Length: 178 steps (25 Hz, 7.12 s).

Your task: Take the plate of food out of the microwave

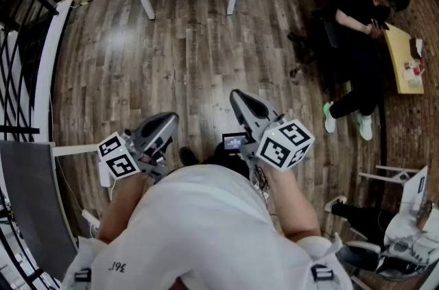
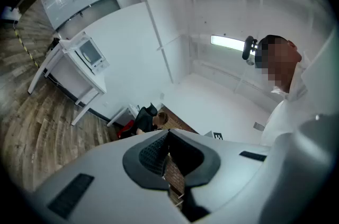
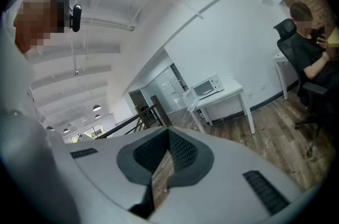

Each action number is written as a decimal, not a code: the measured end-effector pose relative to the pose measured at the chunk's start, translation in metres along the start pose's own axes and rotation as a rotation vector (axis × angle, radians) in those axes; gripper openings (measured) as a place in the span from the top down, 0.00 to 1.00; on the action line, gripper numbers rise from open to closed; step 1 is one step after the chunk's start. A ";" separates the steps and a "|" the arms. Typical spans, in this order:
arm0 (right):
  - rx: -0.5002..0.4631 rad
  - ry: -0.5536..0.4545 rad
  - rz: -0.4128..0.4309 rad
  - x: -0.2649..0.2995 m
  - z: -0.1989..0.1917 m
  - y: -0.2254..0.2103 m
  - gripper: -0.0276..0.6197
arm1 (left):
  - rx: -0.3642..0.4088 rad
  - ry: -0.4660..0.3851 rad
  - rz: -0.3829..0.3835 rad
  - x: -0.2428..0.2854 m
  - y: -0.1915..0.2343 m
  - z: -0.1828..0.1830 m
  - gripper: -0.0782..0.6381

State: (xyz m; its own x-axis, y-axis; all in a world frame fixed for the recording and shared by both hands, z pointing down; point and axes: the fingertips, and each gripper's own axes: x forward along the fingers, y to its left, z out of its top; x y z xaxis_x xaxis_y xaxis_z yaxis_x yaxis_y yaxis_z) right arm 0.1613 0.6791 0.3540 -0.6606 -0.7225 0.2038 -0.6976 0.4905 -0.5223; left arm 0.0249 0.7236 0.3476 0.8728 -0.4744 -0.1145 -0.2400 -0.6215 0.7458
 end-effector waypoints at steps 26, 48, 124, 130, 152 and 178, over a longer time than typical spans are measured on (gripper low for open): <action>-0.085 -0.038 -0.018 0.006 0.008 -0.033 0.96 | 0.020 0.033 -0.018 0.026 0.017 -0.017 0.88; -0.247 -0.002 0.041 0.022 0.024 -0.006 0.85 | 0.045 0.037 -0.005 0.003 0.030 0.000 0.88; 0.001 0.074 -0.106 0.385 0.196 -0.274 0.85 | 0.054 0.008 0.147 0.225 0.362 0.320 0.83; 0.004 0.068 -0.139 0.462 0.222 -0.279 0.85 | 0.060 0.039 0.138 0.228 0.416 0.381 0.83; 0.007 0.115 -0.098 0.620 0.282 -0.351 0.85 | 0.060 0.012 0.242 0.272 0.540 0.478 0.83; -0.039 0.226 -0.017 0.754 0.386 -0.510 0.85 | 0.081 -0.025 0.437 0.431 0.675 0.580 0.83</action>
State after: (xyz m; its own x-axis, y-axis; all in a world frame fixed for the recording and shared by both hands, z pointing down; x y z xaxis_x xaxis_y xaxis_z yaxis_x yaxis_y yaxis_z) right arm 0.1259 -0.3045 0.4542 -0.6913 -0.6050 0.3950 -0.7162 0.5013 -0.4855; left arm -0.0076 -0.2623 0.4213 0.6720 -0.7176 0.1833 -0.6172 -0.4058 0.6741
